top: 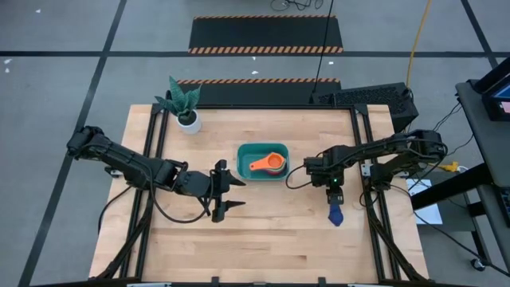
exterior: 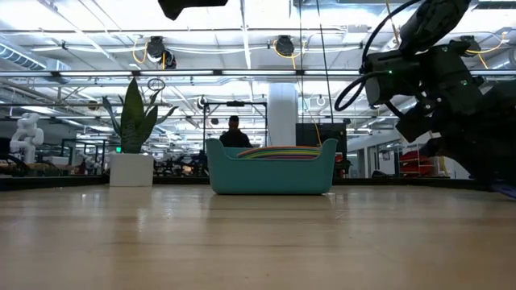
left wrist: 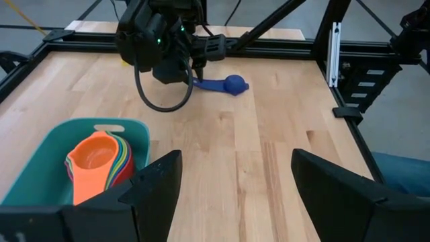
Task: Nest measuring cups in basket
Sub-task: Stack the dark blue measuring cup on top of the orange measuring cup inside the light blue bin
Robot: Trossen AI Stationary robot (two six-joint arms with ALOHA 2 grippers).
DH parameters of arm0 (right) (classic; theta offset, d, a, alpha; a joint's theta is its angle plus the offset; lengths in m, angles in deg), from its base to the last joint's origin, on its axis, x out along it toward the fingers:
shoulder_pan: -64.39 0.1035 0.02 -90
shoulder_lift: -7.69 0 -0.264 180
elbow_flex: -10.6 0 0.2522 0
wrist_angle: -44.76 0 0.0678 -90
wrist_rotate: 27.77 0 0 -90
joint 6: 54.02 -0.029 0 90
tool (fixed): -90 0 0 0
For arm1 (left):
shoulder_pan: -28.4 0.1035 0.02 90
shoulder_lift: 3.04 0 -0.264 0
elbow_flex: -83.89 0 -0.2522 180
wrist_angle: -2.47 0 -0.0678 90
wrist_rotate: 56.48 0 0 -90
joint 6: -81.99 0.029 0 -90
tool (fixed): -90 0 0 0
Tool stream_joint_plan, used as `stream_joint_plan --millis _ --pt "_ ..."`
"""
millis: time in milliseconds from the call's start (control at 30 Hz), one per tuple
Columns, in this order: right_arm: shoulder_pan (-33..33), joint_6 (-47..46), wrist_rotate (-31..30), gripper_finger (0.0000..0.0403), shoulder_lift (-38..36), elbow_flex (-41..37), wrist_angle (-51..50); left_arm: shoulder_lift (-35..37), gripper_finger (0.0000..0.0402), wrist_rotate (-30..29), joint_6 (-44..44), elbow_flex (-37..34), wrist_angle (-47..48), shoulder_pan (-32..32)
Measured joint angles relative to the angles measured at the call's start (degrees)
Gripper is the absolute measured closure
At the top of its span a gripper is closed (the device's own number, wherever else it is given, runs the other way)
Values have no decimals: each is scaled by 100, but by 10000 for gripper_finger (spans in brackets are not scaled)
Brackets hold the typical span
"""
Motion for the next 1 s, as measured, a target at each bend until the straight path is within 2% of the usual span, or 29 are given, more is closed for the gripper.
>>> stream_joint_plan --millis 400,500,667,767,867,1000 --pt "51 5 -4 269 442 16 3 0 119 2 -46 0 29 -7" --pt "47 27 -2 293 464 15 9 0 119 2 -46 0 51 -11" --pt "47 57 30 358 469 10 -4 0 119 2 -48 0 57 -11" --pt "53 104 246 392 475 -2 -43 0 119 0 -50 0 57 -11" --pt "53 201 474 395 360 -1 -31 0 119 0 -52 0 57 -11" --pt "51 198 474 400 62 72 -121 0 119 0 -55 0 59 -11"
